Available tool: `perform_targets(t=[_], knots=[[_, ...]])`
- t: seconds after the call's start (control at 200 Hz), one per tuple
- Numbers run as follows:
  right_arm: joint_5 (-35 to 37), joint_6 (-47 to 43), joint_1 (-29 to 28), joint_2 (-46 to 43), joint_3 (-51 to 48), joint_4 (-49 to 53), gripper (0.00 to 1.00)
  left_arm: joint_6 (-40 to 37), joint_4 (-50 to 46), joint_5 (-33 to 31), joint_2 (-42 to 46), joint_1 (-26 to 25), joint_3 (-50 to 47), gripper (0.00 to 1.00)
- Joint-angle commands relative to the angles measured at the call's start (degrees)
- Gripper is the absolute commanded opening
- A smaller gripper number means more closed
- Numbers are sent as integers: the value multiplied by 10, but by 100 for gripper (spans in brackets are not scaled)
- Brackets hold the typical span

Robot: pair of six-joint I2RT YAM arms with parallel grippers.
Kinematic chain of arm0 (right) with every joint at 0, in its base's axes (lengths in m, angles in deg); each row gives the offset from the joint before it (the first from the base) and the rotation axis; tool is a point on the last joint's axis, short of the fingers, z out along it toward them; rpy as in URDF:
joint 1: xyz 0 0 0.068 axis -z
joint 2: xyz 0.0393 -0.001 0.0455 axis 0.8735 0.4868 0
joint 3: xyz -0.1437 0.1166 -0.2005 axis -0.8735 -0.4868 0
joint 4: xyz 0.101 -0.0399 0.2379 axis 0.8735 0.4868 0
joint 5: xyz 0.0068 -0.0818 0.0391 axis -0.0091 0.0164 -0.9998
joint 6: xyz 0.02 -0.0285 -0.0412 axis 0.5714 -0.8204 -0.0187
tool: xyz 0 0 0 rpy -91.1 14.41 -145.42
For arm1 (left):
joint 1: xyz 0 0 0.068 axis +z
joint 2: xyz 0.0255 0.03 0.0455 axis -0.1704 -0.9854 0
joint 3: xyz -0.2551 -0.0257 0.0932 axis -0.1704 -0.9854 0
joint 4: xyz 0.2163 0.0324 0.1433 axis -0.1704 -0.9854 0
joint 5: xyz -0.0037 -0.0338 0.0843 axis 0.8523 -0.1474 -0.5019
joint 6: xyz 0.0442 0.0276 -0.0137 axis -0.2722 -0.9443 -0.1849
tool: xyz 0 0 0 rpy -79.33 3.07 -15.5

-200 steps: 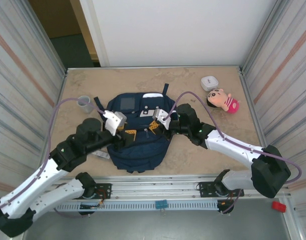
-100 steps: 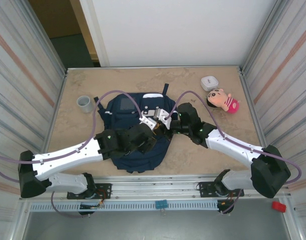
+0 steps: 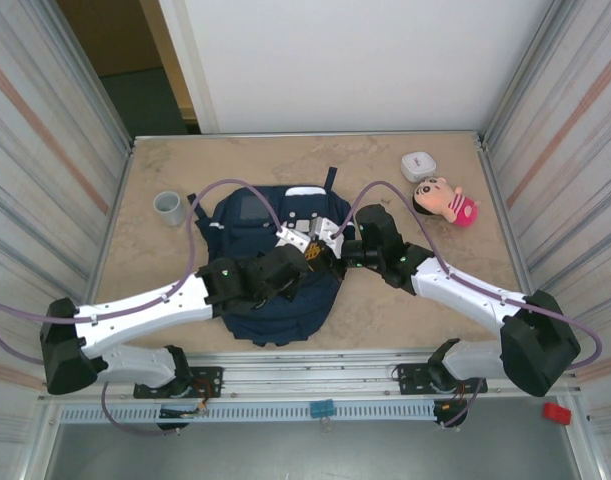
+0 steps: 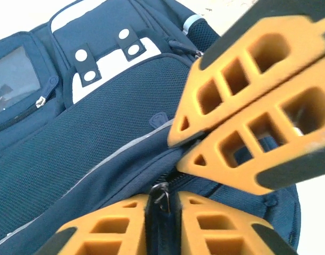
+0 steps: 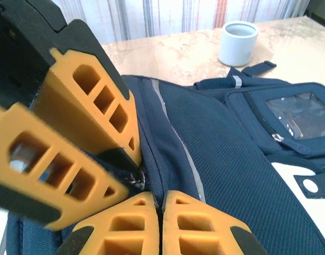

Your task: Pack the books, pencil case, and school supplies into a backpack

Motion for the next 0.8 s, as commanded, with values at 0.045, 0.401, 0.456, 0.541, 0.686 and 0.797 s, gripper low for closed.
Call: perform_targets(t=[0.045, 0.401, 0.456, 0.541, 0.686, 0.797], knots=[[-40, 14, 2, -19, 11, -42, 0, 27, 21, 45, 32, 24, -34, 11], [-34, -5, 7, -16, 6, -8, 55, -6, 81, 135, 70, 46, -75, 0], [-21, -4, 11, -12, 6, 1, 60, -9, 81, 138, 72, 47, -75, 0], [-20, 7, 22, -6, 3, 0, 63, -14, 83, 145, 73, 51, -76, 0], [-30, 7, 24, 8, 3, -11, 63, -15, 88, 155, 75, 54, -81, 0], [-57, -1, 29, 21, 2, -7, 64, -18, 86, 154, 80, 58, -82, 0]])
